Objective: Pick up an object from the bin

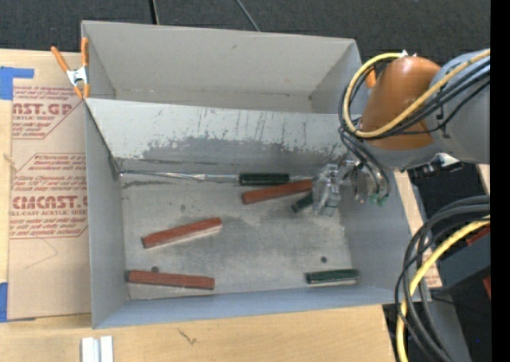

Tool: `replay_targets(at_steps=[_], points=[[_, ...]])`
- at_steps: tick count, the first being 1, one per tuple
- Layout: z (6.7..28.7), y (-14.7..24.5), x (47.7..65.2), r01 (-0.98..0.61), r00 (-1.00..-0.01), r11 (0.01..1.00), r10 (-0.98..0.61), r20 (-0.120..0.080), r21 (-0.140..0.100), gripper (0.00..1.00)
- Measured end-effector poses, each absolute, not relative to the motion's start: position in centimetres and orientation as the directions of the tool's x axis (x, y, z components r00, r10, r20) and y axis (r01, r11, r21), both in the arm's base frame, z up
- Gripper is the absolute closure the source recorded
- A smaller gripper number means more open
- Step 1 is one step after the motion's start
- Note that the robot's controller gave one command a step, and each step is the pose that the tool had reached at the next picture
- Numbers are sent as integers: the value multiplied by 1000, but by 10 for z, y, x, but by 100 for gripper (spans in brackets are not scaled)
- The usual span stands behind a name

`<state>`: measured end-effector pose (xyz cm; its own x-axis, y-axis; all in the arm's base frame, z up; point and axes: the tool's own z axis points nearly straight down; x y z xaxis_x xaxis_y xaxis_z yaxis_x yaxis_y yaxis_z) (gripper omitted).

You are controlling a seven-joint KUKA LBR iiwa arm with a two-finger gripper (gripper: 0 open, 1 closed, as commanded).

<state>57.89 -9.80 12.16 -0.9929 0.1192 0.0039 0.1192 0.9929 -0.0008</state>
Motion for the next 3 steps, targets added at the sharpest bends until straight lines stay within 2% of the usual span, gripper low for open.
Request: replay_targets(at_steps=[1, 2, 3], points=[[118, -69, 581, 187, -982, 982, 187, 1, 2, 0], [120, -70, 582, 188, -982, 982, 188, -2, 1, 0], [80, -100, 583, 272, -962, 962, 272, -2, 0, 100]])
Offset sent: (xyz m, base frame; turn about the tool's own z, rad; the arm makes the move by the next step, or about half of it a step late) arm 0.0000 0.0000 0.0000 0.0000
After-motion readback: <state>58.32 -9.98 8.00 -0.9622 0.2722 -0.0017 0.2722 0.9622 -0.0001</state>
